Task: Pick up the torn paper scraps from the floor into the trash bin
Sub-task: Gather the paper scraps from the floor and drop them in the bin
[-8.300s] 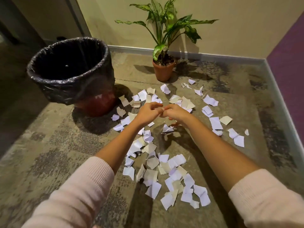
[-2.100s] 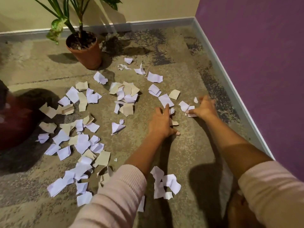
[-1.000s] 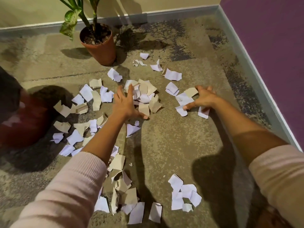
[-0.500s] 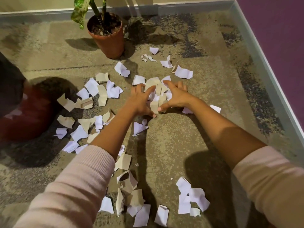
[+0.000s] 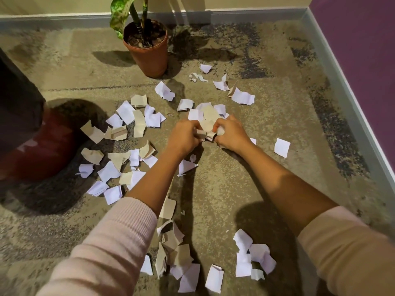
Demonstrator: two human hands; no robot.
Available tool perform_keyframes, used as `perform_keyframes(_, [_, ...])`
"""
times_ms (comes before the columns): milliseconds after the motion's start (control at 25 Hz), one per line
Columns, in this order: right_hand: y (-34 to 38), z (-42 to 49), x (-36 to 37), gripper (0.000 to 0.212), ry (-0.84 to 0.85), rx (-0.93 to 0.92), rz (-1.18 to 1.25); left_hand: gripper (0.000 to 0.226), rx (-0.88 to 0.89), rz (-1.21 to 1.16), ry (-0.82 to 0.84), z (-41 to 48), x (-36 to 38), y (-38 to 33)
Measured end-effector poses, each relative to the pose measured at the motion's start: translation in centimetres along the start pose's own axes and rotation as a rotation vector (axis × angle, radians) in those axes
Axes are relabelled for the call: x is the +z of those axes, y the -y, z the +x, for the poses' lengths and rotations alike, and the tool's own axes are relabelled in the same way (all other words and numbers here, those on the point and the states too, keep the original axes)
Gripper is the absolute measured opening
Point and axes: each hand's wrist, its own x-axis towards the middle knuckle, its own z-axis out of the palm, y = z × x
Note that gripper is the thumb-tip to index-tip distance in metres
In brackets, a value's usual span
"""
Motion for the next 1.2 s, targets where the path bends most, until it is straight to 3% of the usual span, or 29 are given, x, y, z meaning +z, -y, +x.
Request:
perform_keyframes(280, [-0.9,-2.7,-0.9,0.013,-0.075,0.264,0.316,0.017,-0.187,-0.202,-0.151,-3.6,-2.2,1.0])
perform_keyframes(560, [1.8,-4.0,-2.9,0.024,-0.105,0.297,0.627,0.013,-0.349,-0.506,-0.294,-6.2,-6.8,1.4])
perform_keyframes(880, [11.2,-5.0,-3.8,0.014,-0.050,0.153,0.911,0.006,-0.493,-0.744,-0.571,-9.9,-14.6,1.3])
perform_keyframes(1040, [18.5,-5.1,-3.4,0.015,0.015,0.060,0.923,0.007,-0.434,-0.789,-0.712,-11.6,-20.5,1.3])
perform_keyframes(1200, [26.9,-5.6,-3.3,0.012,0.086,-0.153,0.977,0.016,-0.347,-0.718,-0.866,-14.0,-26.9,2.3])
